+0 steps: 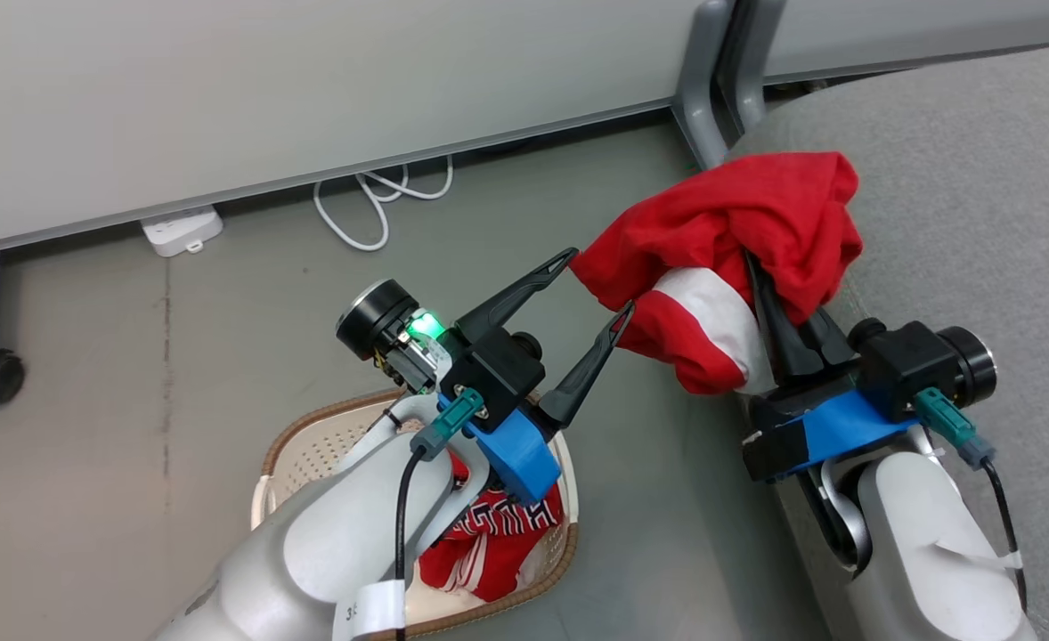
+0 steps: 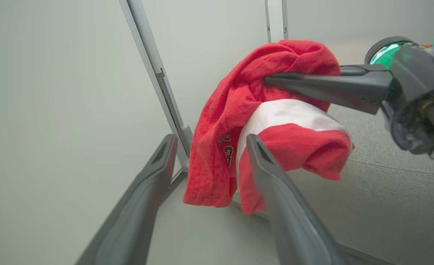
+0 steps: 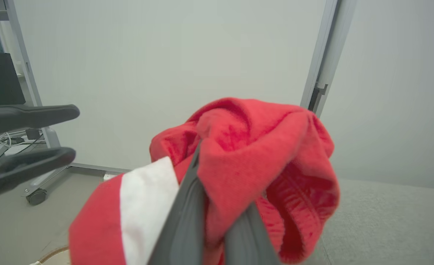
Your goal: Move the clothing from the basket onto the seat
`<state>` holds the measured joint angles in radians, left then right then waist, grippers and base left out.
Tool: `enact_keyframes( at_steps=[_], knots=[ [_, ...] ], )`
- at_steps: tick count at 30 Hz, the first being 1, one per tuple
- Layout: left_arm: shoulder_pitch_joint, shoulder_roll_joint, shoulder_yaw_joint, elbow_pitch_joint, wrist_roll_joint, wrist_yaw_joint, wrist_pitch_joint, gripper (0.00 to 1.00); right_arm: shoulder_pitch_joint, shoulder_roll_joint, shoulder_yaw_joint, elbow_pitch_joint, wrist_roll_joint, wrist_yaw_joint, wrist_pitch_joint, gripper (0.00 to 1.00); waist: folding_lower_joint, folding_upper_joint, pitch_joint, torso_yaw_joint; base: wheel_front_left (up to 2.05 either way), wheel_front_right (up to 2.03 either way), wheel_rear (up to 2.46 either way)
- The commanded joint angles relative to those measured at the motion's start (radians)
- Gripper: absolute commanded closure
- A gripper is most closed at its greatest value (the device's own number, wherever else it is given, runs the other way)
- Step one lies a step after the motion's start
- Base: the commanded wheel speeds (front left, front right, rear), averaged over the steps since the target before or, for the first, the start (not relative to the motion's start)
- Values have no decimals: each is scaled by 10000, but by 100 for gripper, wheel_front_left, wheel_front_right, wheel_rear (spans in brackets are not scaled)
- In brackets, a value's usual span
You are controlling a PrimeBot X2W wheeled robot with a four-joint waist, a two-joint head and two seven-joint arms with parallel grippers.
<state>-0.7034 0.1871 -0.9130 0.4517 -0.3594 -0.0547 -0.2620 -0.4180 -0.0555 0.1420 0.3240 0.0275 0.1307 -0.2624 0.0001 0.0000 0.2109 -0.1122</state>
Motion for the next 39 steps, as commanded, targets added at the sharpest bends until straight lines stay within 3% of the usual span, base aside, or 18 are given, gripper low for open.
enact_keyframes(
  at_steps=[1, 22, 39],
  knots=[
    [54, 53, 0, -33, 37, -30, -42, 0, 144, 33, -131, -142, -84, 1, -38, 100, -1, 0, 211, -349, 0, 0, 0],
    [-129, 14, -838, -323, 351, -169, 116, 0, 1278, 58, -2198, -1352, 221, 1, -38, 100, -1, 0, 1203, -2127, 0, 0, 0],
    [-327, 18, -1006, -410, 321, -104, 76, 0, 1274, 59, -2470, -1601, 331, 3, -38, 100, -1, 0, 1496, -2314, 0, 0, 0]
  ],
)
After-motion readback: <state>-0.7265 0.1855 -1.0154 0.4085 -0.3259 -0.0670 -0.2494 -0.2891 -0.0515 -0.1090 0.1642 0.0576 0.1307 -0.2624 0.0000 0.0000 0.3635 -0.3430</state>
